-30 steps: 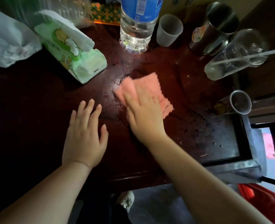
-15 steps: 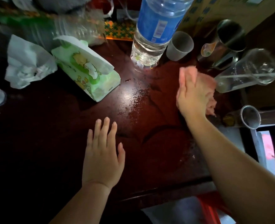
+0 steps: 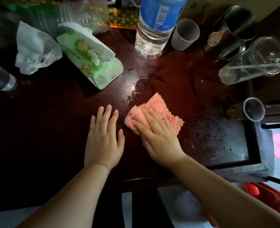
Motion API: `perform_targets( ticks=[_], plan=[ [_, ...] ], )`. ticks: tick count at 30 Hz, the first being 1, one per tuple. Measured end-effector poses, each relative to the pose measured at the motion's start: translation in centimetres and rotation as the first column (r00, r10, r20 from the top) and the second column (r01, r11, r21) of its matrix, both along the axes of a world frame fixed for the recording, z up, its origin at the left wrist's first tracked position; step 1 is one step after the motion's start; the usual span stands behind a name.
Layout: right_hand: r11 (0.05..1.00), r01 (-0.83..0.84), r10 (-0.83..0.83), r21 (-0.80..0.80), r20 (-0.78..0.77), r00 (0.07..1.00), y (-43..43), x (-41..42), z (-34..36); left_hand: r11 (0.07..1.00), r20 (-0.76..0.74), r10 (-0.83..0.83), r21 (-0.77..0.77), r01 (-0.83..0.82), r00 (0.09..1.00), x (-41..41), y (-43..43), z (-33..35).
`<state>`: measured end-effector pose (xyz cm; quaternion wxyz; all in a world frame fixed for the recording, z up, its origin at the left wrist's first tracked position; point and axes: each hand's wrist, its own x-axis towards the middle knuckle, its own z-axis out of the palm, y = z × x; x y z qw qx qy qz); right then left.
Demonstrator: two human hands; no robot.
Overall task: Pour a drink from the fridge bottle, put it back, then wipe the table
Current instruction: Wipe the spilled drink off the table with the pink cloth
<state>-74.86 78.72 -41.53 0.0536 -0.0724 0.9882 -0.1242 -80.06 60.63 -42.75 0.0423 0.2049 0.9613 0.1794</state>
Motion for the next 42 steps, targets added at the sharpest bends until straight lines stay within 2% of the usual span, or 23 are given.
perform_targets(
  ticks=[3,6,8,11,14,16,18,21,25,29,37,42],
  plan=[
    [0.991,-0.135,0.134,0.013,0.017,0.991,1.6,0.5,0.6,1.0,0.006,0.007,0.001,-0.007,1.0,0.0,0.1,0.3],
    [0.985,-0.165,0.167,-0.053,0.042,0.985,2.6,0.2,1.8,1.0,0.011,0.008,-0.03,-0.007,1.0,0.2,0.1,0.7],
    [0.991,-0.073,0.078,-0.11,0.041,0.996,3.1,1.4,2.9,0.998,-0.023,-0.017,-0.055,0.016,1.0,0.8,-0.1,1.3],
    [0.969,0.122,-0.124,-0.217,0.002,0.992,4.6,4.4,4.1,0.979,-0.112,-0.205,-0.023,0.204,0.972,1.1,1.1,3.3],
    [0.929,0.287,-0.289,-0.234,0.022,0.957,6.1,7.4,4.5,0.948,-0.024,-0.314,-0.059,0.312,0.949,1.8,5.1,5.4],
    [0.895,0.383,-0.381,-0.228,0.056,0.923,6.5,8.8,4.6,0.946,0.109,-0.254,-0.177,0.271,0.961,3.2,8.0,5.7],
    [0.87,0.435,-0.427,-0.232,0.088,0.9,6.4,9.8,4.7,0.947,0.18,-0.158,-0.252,0.201,0.971,4.4,9.7,5.4],
    [0.868,0.425,-0.414,-0.257,0.097,0.905,6.1,10.3,4.6,0.959,0.136,-0.11,-0.247,0.141,0.985,4.2,10.2,5.0],
    [0.881,0.397,-0.38,-0.257,0.117,0.918,5.2,10.1,4.2,0.938,0.122,-0.144,-0.299,0.175,0.982,3.6,10.0,5.3],
    [0.889,0.384,-0.368,-0.251,0.107,0.924,3.1,9.9,4.8,0.95,0.122,-0.124,-0.273,0.154,0.985,4.2,8.4,5.1],
    [0.889,0.373,-0.354,-0.264,0.12,0.928,-6.0,7.9,6.0,0.946,0.086,0.067,-0.324,-0.035,0.994,4.8,-4.5,5.2],
    [0.911,0.285,-0.252,-0.298,0.144,0.957,-15.7,5.3,6.6,0.921,0.083,0.267,-0.315,-0.229,0.96,4.7,-14.2,5.9]
  ],
)
